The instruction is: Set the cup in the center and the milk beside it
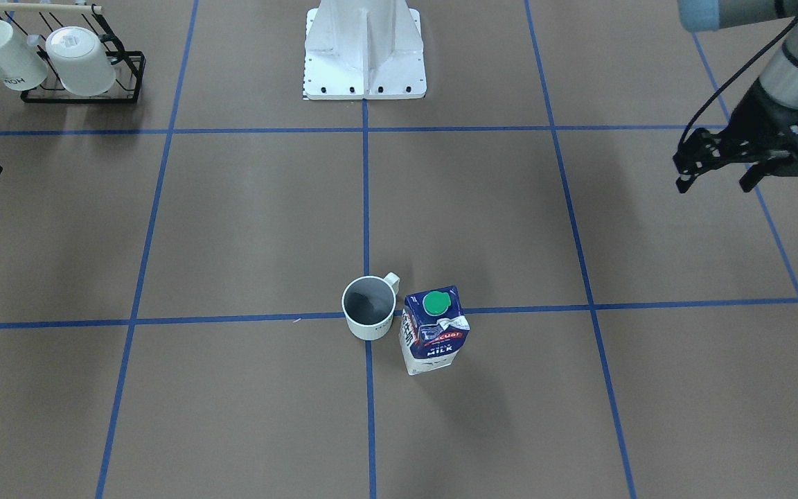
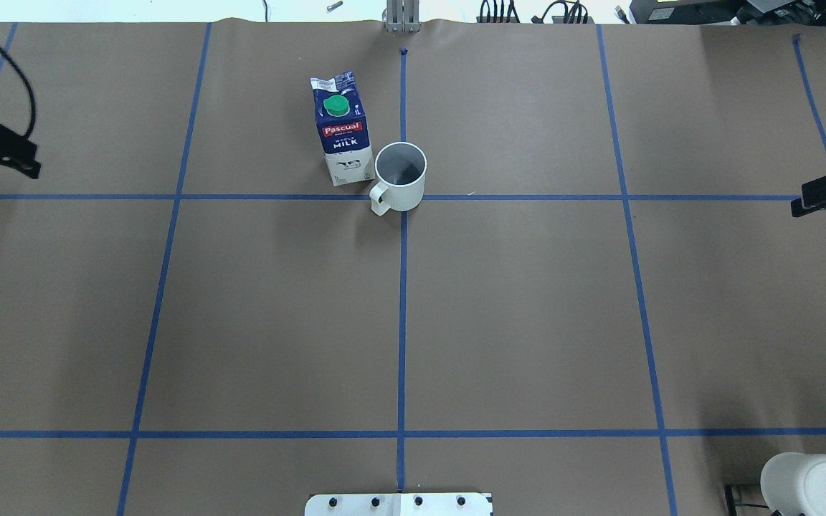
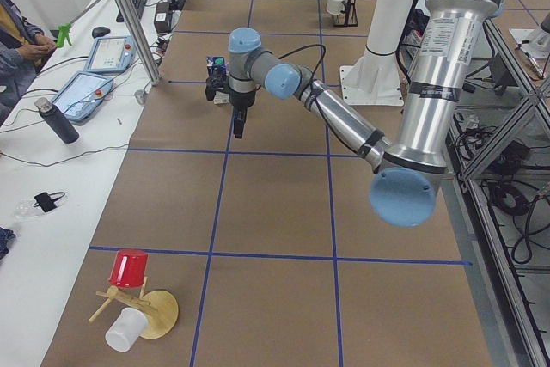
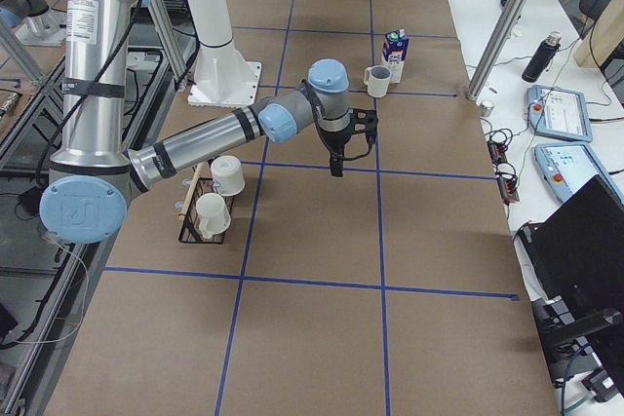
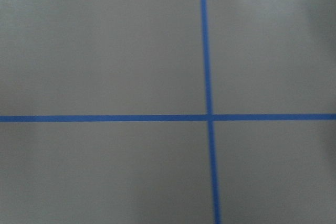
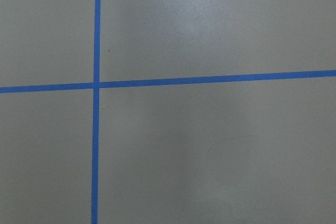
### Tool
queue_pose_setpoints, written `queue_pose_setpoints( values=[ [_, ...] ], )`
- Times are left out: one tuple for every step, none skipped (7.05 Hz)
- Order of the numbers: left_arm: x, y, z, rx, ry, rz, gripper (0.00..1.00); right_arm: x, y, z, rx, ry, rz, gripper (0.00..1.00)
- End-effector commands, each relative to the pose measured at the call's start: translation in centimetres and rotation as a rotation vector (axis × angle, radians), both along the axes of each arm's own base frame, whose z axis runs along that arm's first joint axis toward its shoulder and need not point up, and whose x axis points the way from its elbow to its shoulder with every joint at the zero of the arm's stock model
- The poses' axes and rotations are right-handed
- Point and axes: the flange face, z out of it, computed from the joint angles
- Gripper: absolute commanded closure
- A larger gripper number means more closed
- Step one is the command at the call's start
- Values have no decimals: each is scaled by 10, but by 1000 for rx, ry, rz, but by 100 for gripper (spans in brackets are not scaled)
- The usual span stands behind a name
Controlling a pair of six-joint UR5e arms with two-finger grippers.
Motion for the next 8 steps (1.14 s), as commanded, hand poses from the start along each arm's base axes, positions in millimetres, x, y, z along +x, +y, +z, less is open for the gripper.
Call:
queue_pose_setpoints(
  values=[
    [-58, 40, 65, -36, 52, 40, 2, 7, -4, 8, 10, 13, -8, 0],
    [-58, 50, 86, -46, 84, 55, 2, 13, -5, 14, 11, 24, -15, 0],
    [-57, 47, 89, -39, 88, 49, 2, 12, -6, 16, 11, 32, -27, 0],
    [-57, 48, 84, -36, 94, 50, 2, 15, -6, 16, 29, 40, -51, 0],
    [-54, 43, 77, -11, 95, 60, 2, 19, -6, 18, 30, 45, -62, 0],
    [-52, 39, 69, 3, 100, 59, 2, 23, -6, 20, 51, 55, -99, 0],
    [-52, 42, 55, 42, 110, 65, 2, 24, -9, 15, 66, 57, -106, 0],
    [-53, 44, 58, 36, 108, 64, 2, 23, -11, 16, 55, 61, -107, 0]
  ],
)
